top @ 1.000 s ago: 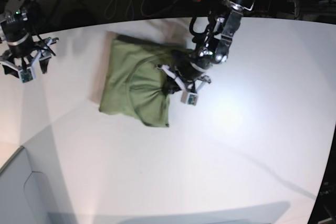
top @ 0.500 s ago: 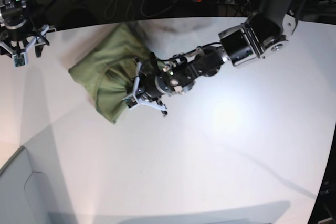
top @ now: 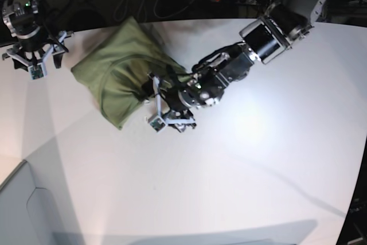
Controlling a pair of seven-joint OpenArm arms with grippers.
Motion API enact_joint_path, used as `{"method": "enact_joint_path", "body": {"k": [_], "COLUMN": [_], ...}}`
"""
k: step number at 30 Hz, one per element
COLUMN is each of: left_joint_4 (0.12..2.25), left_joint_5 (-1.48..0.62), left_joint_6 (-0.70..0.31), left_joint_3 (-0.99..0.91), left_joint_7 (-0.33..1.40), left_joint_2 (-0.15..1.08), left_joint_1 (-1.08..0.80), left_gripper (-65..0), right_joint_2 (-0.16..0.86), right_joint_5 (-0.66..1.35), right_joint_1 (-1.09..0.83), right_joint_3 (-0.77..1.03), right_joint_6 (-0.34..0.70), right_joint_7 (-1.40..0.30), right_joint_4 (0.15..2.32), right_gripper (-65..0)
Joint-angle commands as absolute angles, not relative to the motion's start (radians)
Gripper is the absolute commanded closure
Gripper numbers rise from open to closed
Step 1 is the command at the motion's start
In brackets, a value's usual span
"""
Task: Fold the T-shirt properly
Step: 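Drag the bundle corner with the left gripper and release it, then pull the bundle edge with the right gripper to square it, then release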
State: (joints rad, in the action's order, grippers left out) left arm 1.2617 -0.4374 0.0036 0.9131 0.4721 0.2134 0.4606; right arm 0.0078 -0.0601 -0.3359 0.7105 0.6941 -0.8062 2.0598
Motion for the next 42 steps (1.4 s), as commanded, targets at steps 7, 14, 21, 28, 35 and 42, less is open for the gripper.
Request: {"method": "enact_joint_path", "body": {"k": [7, 14, 21, 28, 35, 42], "left_joint_4": [1.412, 1.569, 1.710, 1.748, 1.739, 1.738], "left_joint_5": [-0.446, -0.447, -0.449, -0.466, -0.550, -0.555], "left_joint_6": [0.004, 0.004, 0.002, 0.001, 0.001, 0.001], "left_joint_3": [0.562, 0.252, 0.030, -0.048, -0.051, -0.053], "left_joint_7": [0.452, 0.452, 0.452, 0.461, 0.461, 0.461], "left_joint_2": [0.196, 0.182, 0.168, 0.094, 0.099, 0.128], "left_joint_1": [0.328, 0.122, -0.108, -0.278, -0.329, -0.325], "left_gripper": [-50.0, -49.9, -49.8, -49.7, -49.7, -49.7], "right_joint_2": [0.044, 0.107, 0.104, 0.087, 0.071, 0.070], "right_joint_5": [-0.054, -0.054, -0.054, -0.054, -0.054, -0.053], "right_joint_1": [-0.278, -0.217, -0.246, -0.282, -0.326, -0.386], "right_joint_3": [0.567, 0.490, 0.489, 0.464, 0.409, 0.311], "right_joint_6": [0.698, 0.698, 0.698, 0.698, 0.698, 0.698], "right_joint_7": [-0.789, -0.788, -0.780, -0.779, -0.779, -0.779], "right_joint_4": [2.061, 1.968, 1.885, 1.856, 1.857, 1.863], "right_gripper": [-35.7, -21.5, -0.9, 0.0, 0.0, 0.0]}}
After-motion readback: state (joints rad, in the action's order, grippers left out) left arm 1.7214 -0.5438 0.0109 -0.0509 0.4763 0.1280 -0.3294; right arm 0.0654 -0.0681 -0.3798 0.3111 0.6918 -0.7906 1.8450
